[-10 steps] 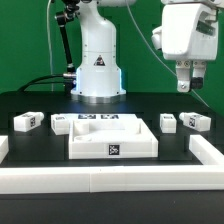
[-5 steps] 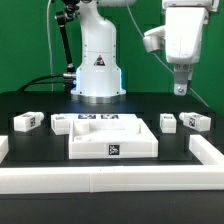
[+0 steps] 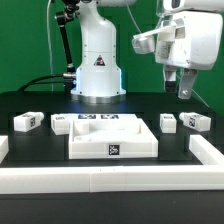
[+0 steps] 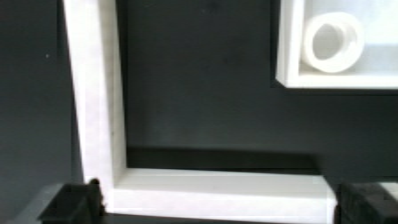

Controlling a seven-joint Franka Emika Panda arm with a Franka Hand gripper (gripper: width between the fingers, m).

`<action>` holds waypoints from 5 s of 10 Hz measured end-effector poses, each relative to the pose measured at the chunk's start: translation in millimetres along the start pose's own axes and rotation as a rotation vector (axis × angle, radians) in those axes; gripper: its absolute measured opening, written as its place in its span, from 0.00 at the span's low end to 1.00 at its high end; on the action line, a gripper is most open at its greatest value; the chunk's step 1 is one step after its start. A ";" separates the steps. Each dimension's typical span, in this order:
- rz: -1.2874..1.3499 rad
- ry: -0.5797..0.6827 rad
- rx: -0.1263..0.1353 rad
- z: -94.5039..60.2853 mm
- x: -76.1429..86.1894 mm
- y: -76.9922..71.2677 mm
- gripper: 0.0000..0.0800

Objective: Assemble square table

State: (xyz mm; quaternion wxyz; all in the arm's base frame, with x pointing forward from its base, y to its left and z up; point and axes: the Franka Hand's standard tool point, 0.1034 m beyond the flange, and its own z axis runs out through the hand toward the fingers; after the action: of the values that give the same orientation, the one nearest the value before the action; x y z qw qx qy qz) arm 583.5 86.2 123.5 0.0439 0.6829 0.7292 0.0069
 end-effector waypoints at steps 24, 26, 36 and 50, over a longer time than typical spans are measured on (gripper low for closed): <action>-0.048 0.051 0.122 79.0 -64.9 -196.2 0.81; -0.042 0.053 0.128 81.5 -66.9 -197.4 0.81; -0.020 0.070 0.165 106.6 -65.7 -204.8 0.66; 0.019 0.071 0.128 108.0 -56.4 -168.2 0.08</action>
Offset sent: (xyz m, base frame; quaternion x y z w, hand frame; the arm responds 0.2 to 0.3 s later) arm -0.0639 -0.0469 -0.0278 -0.0039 0.0509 -0.0887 0.9948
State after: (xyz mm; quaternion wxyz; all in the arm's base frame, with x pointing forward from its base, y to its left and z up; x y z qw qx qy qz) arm 427.5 13.3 7.2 -0.0257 0.6907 0.7226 -0.0149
